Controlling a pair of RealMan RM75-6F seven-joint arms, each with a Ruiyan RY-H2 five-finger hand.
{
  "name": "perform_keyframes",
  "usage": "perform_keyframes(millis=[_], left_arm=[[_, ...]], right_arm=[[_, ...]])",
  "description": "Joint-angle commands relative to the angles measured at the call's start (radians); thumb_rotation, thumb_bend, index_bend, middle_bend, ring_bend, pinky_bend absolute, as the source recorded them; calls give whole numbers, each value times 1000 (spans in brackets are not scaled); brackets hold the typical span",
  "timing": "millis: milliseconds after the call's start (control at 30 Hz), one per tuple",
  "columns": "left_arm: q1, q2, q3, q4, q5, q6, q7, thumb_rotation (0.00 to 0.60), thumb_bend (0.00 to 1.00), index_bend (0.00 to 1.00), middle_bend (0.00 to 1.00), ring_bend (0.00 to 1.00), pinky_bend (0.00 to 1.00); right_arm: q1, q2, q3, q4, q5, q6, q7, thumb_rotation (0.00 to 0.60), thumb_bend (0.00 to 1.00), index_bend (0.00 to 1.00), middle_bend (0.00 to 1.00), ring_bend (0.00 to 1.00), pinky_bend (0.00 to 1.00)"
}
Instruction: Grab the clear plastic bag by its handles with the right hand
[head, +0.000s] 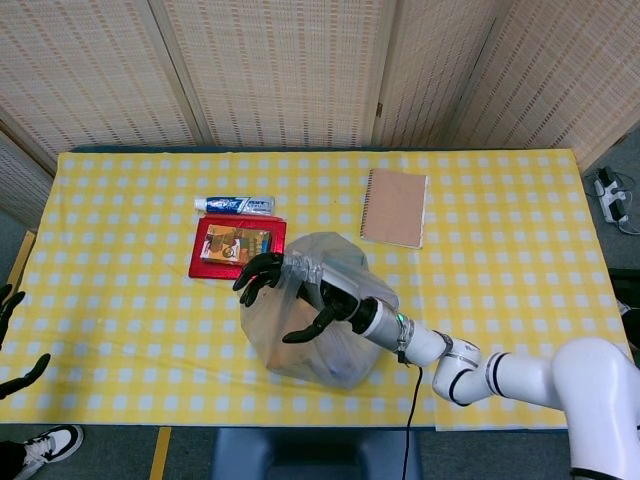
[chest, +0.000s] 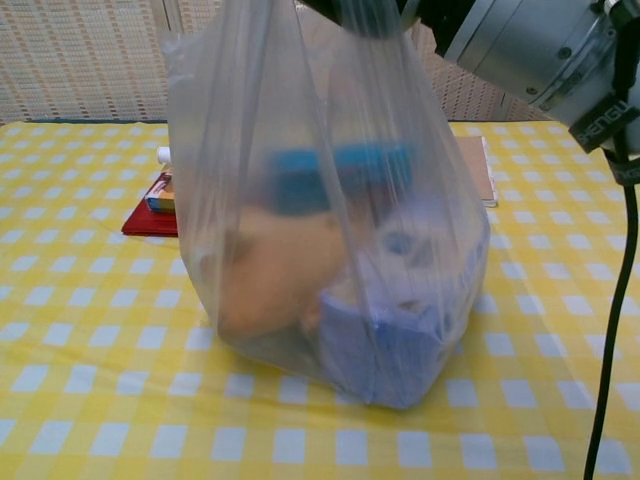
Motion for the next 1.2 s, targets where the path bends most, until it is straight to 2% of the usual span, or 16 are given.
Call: perform_keyframes(millis=[33, 133, 233, 367, 400, 467, 733, 967, 1200], left_arm=[[0, 0, 0, 0, 0, -1, 0, 600, 320, 0, 25, 17, 50], [-1, 0, 0, -1, 0, -1, 1, 600, 320, 0, 25, 17, 50], [-2, 1, 0, -2, 2, -1, 1, 600, 320, 0, 25, 17, 50], [-3, 1, -1, -3, 3, -1, 0, 600, 319, 0, 25, 17, 50], [-3, 1, -1, -3, 4, 0, -2, 600, 320, 0, 25, 17, 50], [-2, 2, -1, -2, 5, 2, -4, 600, 320, 0, 25, 17, 49], [-3, 2, -1, 0, 6, 3, -7, 600, 320, 0, 25, 17, 50], [-6, 2, 2, -4, 8, -6, -1, 600, 319, 0, 25, 17, 50], [-10, 1, 6, -10, 11, -15, 9, 600, 319, 0, 25, 17, 50]], right_arm=[[-27, 2, 26, -32, 45, 1, -35, 600, 193, 418, 431, 512, 446], [-47, 7, 50, -72, 89, -13, -44, 600, 232, 497, 509, 625, 571], [-62, 14, 75, -109, 137, -42, -26, 600, 357, 594, 598, 718, 669], [-91, 12, 129, -181, 258, -98, -34, 600, 511, 767, 774, 916, 876], [-96, 17, 141, -199, 279, -119, -25, 600, 541, 787, 809, 964, 922], [-104, 25, 157, -212, 297, -151, 0, 600, 570, 797, 845, 998, 962], [-116, 41, 193, -227, 259, -212, 25, 600, 585, 810, 863, 1000, 975], [-112, 96, 242, -312, 235, -253, 12, 600, 586, 810, 863, 1000, 976], [-108, 206, 338, -438, 196, -250, 36, 600, 586, 811, 862, 1000, 976]])
